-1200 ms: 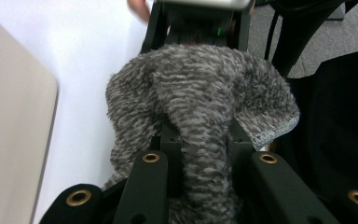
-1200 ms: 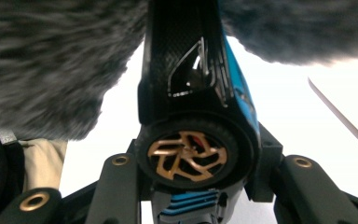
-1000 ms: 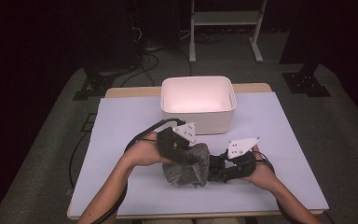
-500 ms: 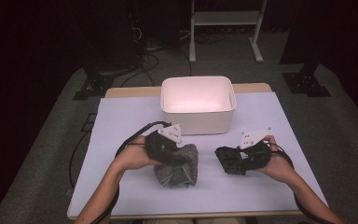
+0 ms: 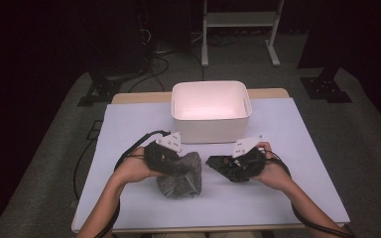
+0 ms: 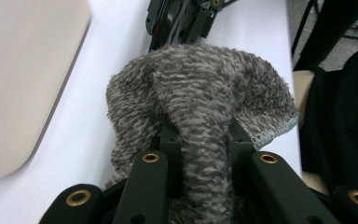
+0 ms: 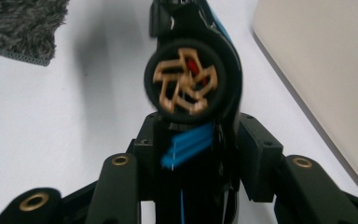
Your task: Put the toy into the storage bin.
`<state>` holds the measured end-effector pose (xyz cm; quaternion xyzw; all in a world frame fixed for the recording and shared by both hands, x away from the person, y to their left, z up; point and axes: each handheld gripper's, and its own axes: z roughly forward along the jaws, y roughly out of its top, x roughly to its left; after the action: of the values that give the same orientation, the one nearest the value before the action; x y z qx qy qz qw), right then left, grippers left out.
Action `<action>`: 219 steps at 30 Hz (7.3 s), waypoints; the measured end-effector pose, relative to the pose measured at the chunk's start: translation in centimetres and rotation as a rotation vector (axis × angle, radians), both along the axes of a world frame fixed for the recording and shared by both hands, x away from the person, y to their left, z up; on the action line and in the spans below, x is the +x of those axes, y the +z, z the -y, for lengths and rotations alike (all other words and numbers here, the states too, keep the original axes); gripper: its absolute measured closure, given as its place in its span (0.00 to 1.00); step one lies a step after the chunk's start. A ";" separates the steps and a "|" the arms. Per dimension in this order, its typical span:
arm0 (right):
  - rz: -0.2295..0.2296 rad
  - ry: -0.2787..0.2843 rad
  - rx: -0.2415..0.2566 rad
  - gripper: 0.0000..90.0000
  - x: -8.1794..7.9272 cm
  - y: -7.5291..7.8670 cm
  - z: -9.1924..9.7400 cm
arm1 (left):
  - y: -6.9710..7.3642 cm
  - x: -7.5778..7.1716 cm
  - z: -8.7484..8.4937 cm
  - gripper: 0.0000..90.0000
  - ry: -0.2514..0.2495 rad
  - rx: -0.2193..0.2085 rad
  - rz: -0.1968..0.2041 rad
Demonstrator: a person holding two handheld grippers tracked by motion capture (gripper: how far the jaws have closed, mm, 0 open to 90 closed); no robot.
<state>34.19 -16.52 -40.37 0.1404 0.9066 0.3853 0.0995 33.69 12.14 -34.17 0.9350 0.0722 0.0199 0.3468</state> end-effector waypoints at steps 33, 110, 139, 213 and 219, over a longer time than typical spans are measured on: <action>-0.102 -0.001 -0.110 0.44 -0.9 -1.5 -4.5 | -1.9 -0.2 -4.6 0.78 0.110 -0.044 -0.033; -0.135 0.042 -0.191 0.21 -2.7 -4.3 -4.1 | -4.4 -0.5 -5.6 0.79 0.133 -0.073 -0.066; -0.130 0.056 -0.170 0.27 -2.9 -4.4 -3.8 | -4.6 -0.5 -5.7 0.78 0.140 -0.086 -0.065; 0.001 0.150 -0.100 0.33 9.3 10.6 -3.2 | -5.4 -0.5 -7.5 0.78 0.157 -0.132 -0.067; -0.011 0.148 -0.109 0.36 11.2 10.5 -3.4 | -5.3 -0.5 -7.8 0.78 0.164 -0.133 -0.072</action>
<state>45.34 -13.07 -29.88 0.0696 0.9346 0.3411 0.0736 33.22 19.98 -39.52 0.9010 0.1620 0.0097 0.4024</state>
